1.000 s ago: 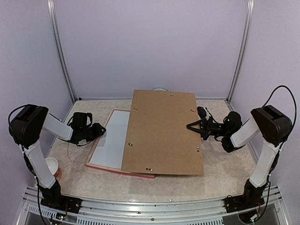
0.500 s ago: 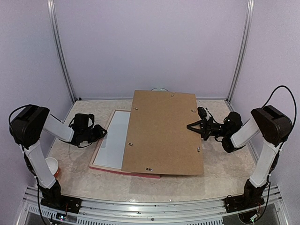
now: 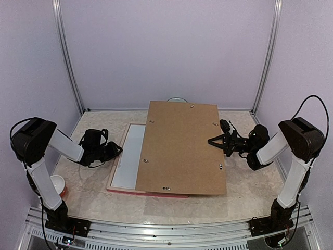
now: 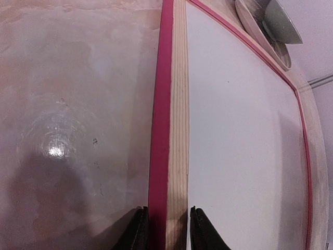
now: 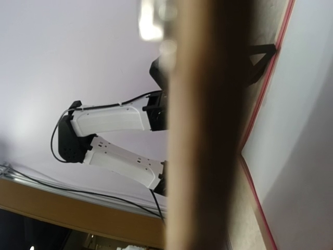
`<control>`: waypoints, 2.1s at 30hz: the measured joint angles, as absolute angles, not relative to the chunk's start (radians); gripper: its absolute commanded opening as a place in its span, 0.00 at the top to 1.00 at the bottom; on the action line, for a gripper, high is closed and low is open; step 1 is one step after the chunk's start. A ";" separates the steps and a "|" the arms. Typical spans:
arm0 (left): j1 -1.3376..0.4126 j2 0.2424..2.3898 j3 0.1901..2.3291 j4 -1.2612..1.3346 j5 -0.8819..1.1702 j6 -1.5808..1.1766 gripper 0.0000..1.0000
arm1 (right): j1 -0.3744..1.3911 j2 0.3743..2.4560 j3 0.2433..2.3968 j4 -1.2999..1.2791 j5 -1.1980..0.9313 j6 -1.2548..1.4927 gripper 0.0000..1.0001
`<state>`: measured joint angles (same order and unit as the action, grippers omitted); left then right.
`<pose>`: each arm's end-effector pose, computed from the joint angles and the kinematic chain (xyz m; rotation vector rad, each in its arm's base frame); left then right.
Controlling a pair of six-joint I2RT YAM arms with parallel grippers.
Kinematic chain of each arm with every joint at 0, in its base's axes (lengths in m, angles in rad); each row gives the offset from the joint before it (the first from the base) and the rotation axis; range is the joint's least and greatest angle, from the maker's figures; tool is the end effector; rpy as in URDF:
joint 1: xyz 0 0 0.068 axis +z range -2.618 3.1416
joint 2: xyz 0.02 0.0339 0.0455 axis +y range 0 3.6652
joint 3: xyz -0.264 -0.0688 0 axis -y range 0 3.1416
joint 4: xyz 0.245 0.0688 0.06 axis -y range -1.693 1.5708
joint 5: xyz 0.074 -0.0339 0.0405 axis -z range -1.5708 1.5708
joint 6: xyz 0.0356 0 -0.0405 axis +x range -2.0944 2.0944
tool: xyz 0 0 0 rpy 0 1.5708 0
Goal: Put the photo into the frame
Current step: Move the frame body to the center of the board.
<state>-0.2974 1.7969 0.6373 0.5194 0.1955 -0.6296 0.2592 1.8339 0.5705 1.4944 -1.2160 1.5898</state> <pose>0.3034 -0.1002 0.1051 -0.2677 2.2795 -0.7156 0.2853 0.1102 0.1728 -0.1111 1.9973 2.1444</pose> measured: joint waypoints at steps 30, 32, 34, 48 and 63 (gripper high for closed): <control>-0.436 1.777 0.583 0.573 0.197 -0.687 0.78 | 0.211 1.834 0.558 1.505 -1.217 1.599 1.00; -0.445 1.775 0.582 0.573 0.196 -0.688 0.78 | 0.205 1.834 0.558 1.505 -1.217 1.599 1.00; -0.453 1.774 0.580 0.573 0.193 -0.690 0.79 | 0.200 1.834 0.558 1.505 -1.219 1.599 1.00; -0.524 1.745 0.550 0.569 0.175 -0.708 0.79 | 0.193 1.834 0.558 1.505 -1.224 1.600 1.00; -0.558 1.721 0.533 0.569 0.185 -0.730 0.55 | 0.189 1.834 0.557 1.486 -1.233 1.587 1.00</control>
